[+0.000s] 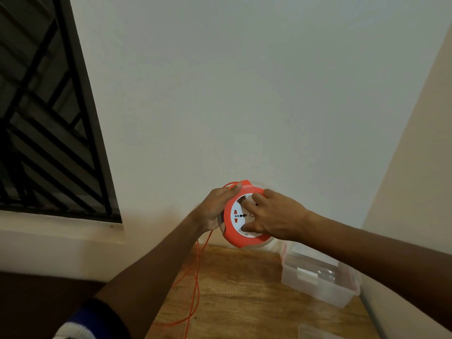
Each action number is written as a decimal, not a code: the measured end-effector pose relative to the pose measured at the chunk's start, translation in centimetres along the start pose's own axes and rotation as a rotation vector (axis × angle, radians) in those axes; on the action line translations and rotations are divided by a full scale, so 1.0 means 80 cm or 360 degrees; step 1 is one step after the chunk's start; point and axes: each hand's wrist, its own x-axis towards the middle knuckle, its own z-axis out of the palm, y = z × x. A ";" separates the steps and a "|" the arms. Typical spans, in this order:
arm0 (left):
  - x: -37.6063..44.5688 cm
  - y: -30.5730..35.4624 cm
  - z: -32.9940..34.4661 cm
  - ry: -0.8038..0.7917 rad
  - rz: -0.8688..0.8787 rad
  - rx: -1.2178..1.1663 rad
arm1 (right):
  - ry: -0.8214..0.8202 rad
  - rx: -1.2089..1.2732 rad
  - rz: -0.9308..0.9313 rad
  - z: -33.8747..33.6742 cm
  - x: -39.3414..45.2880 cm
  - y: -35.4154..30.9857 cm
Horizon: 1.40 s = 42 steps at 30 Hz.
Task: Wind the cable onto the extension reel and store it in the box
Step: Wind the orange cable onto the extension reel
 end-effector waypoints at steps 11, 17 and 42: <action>0.002 0.001 0.000 -0.0085 -0.0020 -0.0063 | 0.0309 -0.0174 0.0018 0.009 -0.015 0.002; 0.006 0.009 0.010 0.0039 0.0091 -0.0180 | 0.0144 0.0238 0.0529 0.007 -0.001 -0.007; 0.011 0.010 0.002 0.0023 0.0038 -0.0137 | 0.0143 0.0097 0.0433 0.004 -0.004 -0.016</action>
